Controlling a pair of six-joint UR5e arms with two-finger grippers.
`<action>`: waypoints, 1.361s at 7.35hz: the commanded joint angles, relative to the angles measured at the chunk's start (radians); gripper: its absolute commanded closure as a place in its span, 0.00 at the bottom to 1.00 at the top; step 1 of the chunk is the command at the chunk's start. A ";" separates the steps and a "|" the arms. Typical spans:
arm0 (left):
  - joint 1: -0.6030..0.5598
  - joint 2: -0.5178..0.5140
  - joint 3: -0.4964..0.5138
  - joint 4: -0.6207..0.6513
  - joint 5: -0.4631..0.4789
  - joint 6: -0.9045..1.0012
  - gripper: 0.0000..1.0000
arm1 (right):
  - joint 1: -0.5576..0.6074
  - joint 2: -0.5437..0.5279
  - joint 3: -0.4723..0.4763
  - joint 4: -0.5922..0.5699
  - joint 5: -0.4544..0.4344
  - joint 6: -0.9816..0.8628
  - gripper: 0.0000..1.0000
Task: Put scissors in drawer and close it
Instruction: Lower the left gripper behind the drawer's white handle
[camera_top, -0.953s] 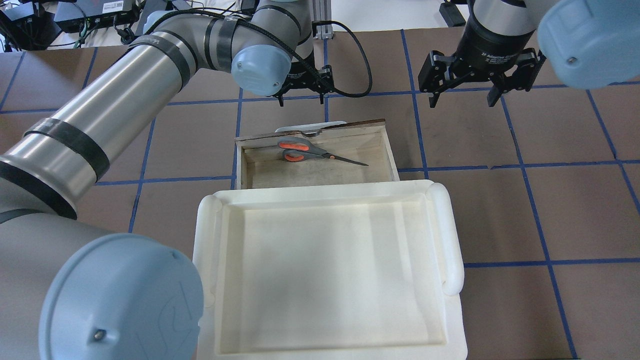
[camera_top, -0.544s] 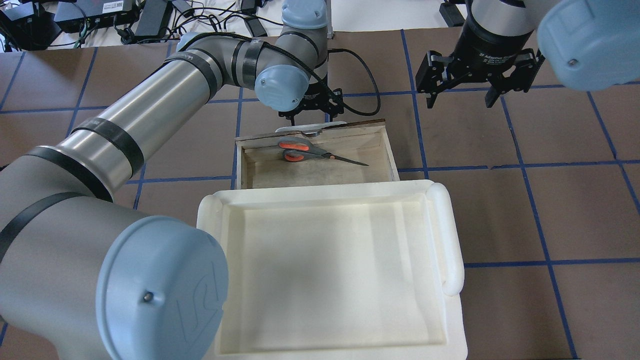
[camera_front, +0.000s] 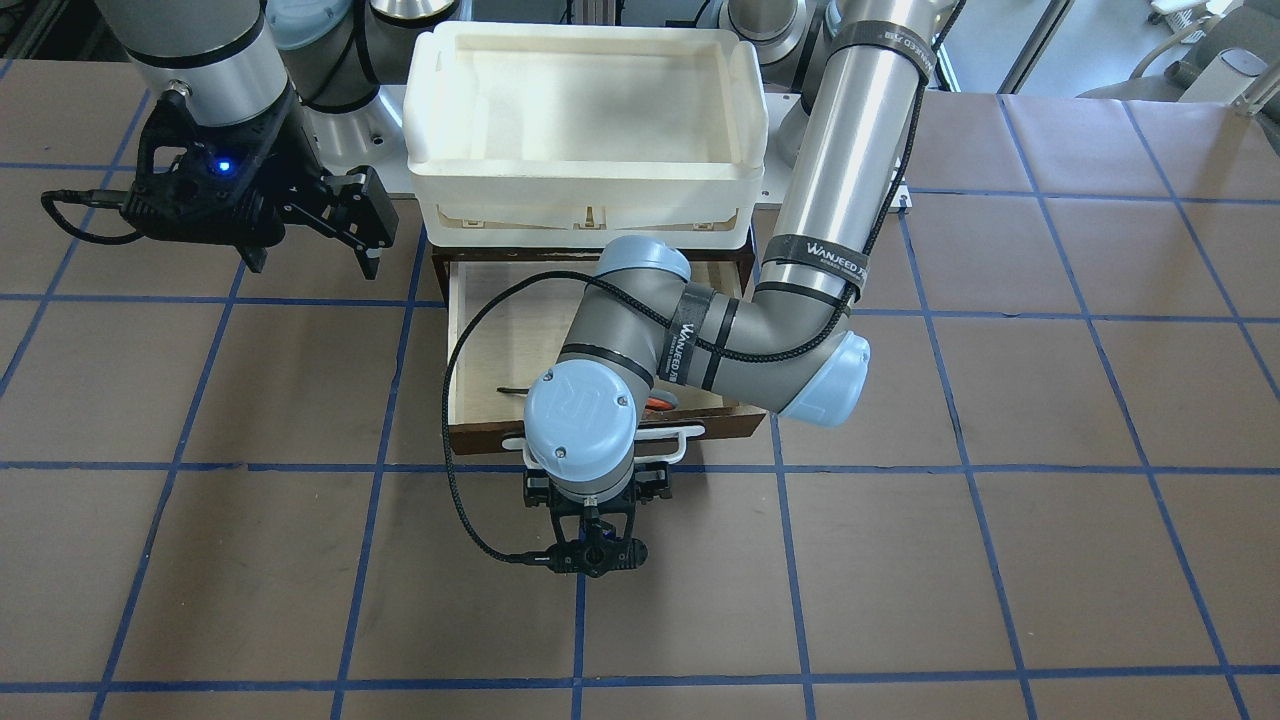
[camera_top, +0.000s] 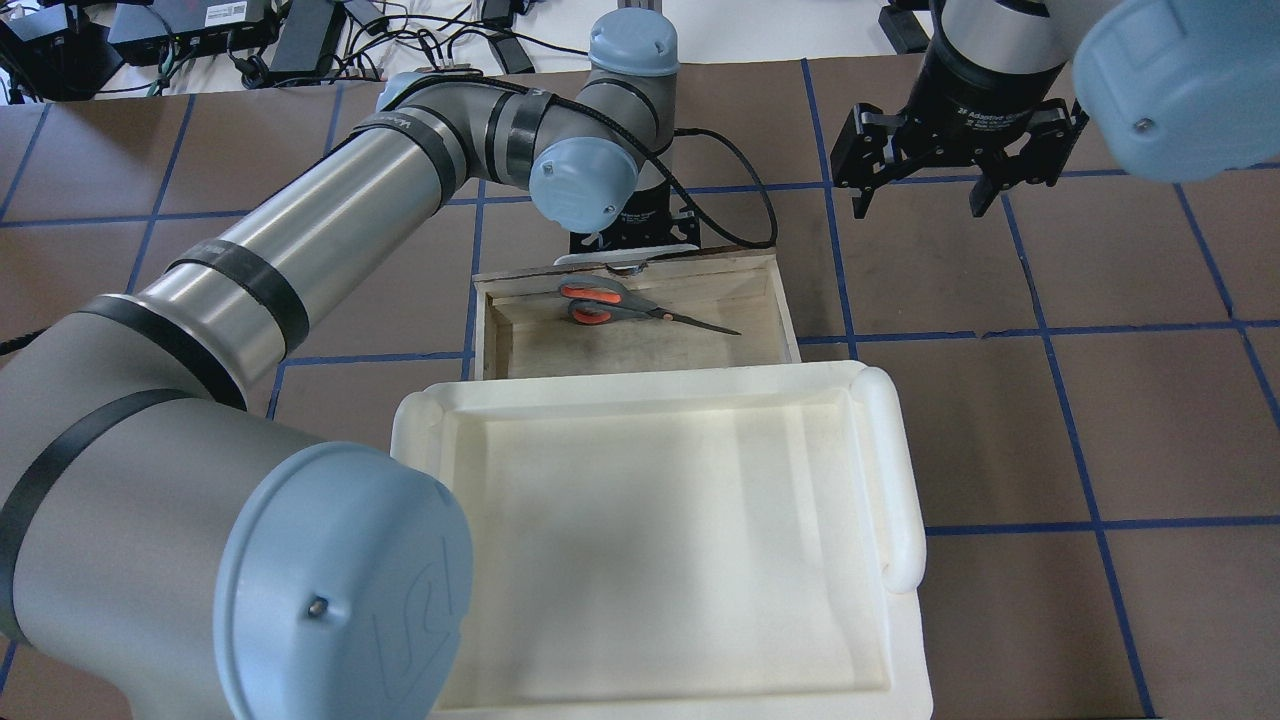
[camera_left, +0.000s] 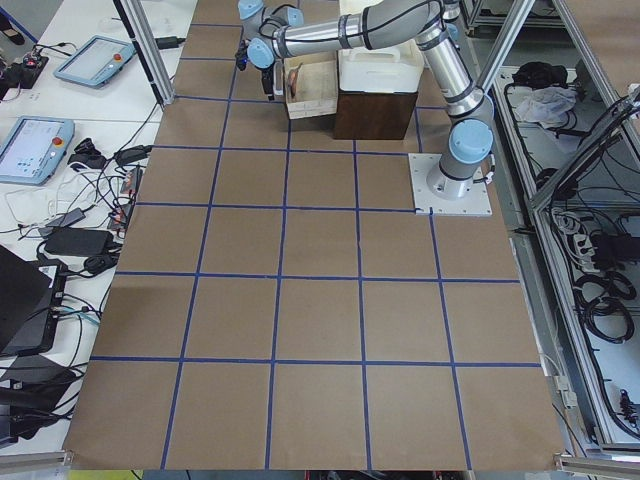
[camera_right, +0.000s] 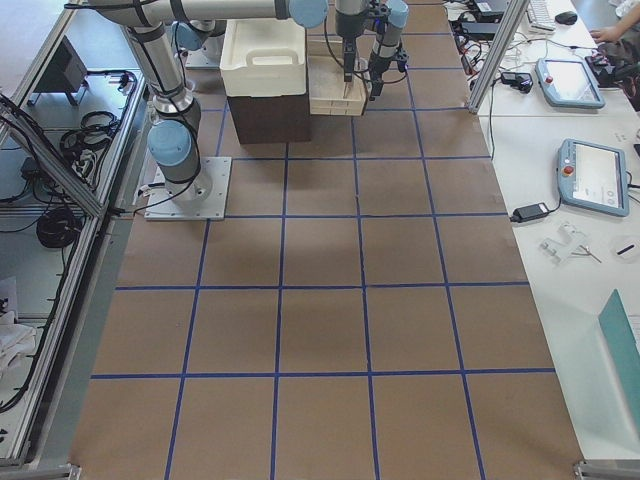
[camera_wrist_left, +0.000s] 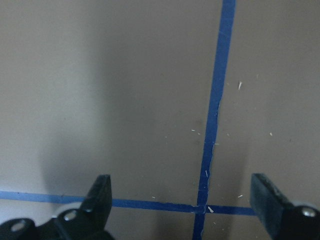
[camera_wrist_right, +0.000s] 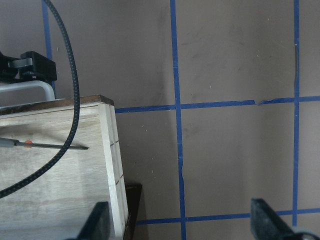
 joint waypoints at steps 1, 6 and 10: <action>-0.005 0.028 0.002 -0.056 0.000 -0.002 0.00 | 0.000 0.000 0.000 -0.001 -0.001 -0.001 0.00; -0.006 0.097 -0.009 -0.134 -0.008 -0.002 0.00 | 0.000 -0.001 0.000 0.000 -0.003 -0.002 0.00; -0.008 0.168 -0.059 -0.203 -0.015 0.000 0.00 | 0.000 0.000 0.000 0.000 -0.004 -0.006 0.00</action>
